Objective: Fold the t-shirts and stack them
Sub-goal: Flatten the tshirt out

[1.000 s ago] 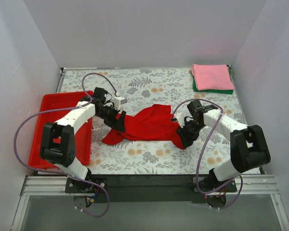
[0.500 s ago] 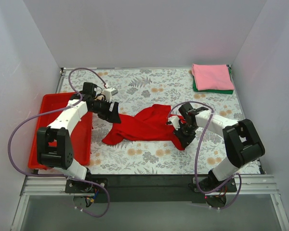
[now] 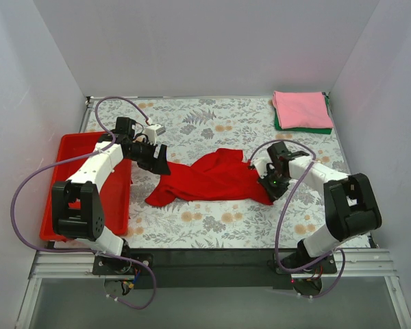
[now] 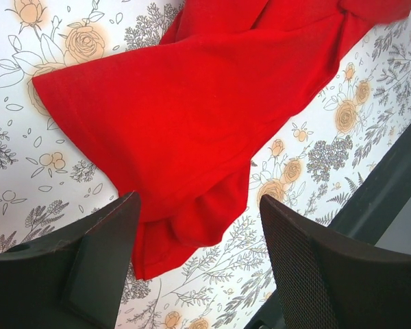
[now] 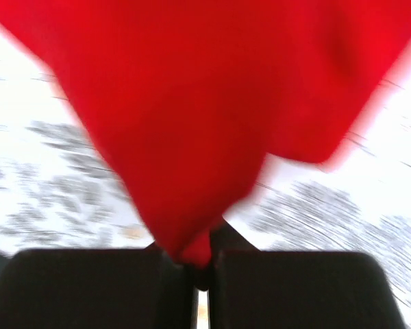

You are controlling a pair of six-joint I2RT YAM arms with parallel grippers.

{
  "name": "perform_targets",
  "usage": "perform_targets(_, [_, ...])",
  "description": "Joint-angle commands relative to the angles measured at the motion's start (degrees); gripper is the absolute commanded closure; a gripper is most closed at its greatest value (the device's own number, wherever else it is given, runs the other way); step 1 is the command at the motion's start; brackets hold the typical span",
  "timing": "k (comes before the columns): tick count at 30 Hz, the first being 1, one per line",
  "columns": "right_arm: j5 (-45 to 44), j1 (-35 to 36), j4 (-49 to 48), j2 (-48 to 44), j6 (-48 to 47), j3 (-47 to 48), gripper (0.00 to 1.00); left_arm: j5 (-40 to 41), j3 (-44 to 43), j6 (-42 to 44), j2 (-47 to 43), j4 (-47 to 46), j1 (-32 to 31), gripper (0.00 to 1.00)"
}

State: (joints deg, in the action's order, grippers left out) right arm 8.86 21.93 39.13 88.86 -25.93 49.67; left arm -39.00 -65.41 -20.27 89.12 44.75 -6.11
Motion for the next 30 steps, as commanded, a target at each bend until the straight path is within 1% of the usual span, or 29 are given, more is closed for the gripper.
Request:
perform_targets(1, [-5.34, -9.15, -2.22, -2.37, -7.45, 0.60, 0.99, 0.15, -1.57, 1.20, -2.02, -0.54, 0.31, 0.31])
perform_targets(5, [-5.52, -16.20, -1.17, -2.81, -13.35, 0.95, 0.99, 0.24, -1.22, 1.46, -2.02, -0.63, 0.31, 0.30])
perform_targets(10, [-5.44, -19.64, -0.03, -1.94, -14.50, 3.85, 0.99, -0.20, -0.86, 1.55, -1.50, -0.46, 0.31, 0.31])
perform_targets(12, [-2.64, -19.91, 1.99, -0.97, -13.97, 6.13, 0.99, -0.46, -0.86, 1.81, -1.58, -0.19, 0.31, 0.31])
perform_targets(13, [-1.40, -19.91, 3.39, -0.88, -13.88, 6.58, 0.93, -0.46, -0.86, 1.82, -1.67, -0.10, 0.31, 0.31])
perform_targets(14, [-0.26, -20.00, 5.49, -0.88, -13.88, 6.93, 0.76, -0.29, -0.95, 1.90, -1.76, -0.02, 0.31, 0.31])
perform_targets(15, [2.01, -20.00, 6.47, -0.97, -13.97, 7.02, 0.70, -0.11, -1.04, 2.16, -1.85, 0.07, 0.31, 0.31])
perform_targets(17, [3.35, -20.17, 7.27, -1.67, -13.88, 6.41, 0.61, -0.19, -1.04, 2.17, -2.02, 0.07, 0.31, 0.30])
perform_targets(19, [3.53, -20.44, 7.18, -1.76, -13.45, 5.79, 0.59, -0.63, -0.78, 2.25, -2.02, 0.07, 0.31, 0.30])
perform_targets(22, [4.76, -20.88, 7.18, -0.71, -12.48, 5.53, 0.58, -0.72, -0.60, 2.34, -2.02, 0.07, 0.31, 0.30])
perform_targets(23, [5.20, -20.97, 7.01, -0.18, -12.30, 5.44, 0.56, -0.64, -0.42, 2.34, -2.11, -0.01, 0.31, 0.30])
perform_targets(26, [5.29, -20.97, 4.73, 0.43, -11.07, 4.82, 0.51, -0.46, -0.25, 2.43, -2.37, 0.07, 0.22, 0.30])
perform_targets(27, [5.11, -21.05, 2.63, 0.61, -10.72, 4.56, 0.50, -0.37, -0.16, 2.43, -2.46, -0.01, 0.31, 0.30])
perform_targets(30, [5.11, -21.05, 0.86, 1.93, -10.54, 3.59, 0.50, -0.11, 0.54, 2.52, -2.46, -0.02, 0.31, 0.30])
